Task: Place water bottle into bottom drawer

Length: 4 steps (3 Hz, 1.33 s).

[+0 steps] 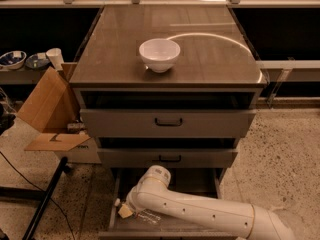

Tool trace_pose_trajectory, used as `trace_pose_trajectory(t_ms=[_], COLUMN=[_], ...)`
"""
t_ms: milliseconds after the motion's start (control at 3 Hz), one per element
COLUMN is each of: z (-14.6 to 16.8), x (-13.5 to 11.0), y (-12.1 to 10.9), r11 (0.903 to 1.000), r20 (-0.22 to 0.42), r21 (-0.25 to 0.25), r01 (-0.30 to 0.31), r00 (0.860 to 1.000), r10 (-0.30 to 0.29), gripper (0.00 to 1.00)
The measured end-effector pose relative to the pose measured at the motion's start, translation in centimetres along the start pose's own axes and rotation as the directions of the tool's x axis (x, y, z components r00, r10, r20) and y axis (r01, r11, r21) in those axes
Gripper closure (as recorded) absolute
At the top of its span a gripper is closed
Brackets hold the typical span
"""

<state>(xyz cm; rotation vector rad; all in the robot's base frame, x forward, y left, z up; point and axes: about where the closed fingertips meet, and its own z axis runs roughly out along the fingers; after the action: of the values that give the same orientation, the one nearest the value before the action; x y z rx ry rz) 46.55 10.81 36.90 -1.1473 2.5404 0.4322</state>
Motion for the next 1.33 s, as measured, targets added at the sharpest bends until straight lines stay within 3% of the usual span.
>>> trace_pose_trajectory(t_ms=[667,1333], z=[1.9,4.0], x=[-0.8,-1.9], y=[-6.4,-11.0], r11=[0.9923,0.9851], r20=[0.102,0.146], r21=[0.123,0.171], r01=[0.013,-0.02], r00=[0.994,0.989], r10=[-0.026,-0.005], gripper=[1.0,1.0])
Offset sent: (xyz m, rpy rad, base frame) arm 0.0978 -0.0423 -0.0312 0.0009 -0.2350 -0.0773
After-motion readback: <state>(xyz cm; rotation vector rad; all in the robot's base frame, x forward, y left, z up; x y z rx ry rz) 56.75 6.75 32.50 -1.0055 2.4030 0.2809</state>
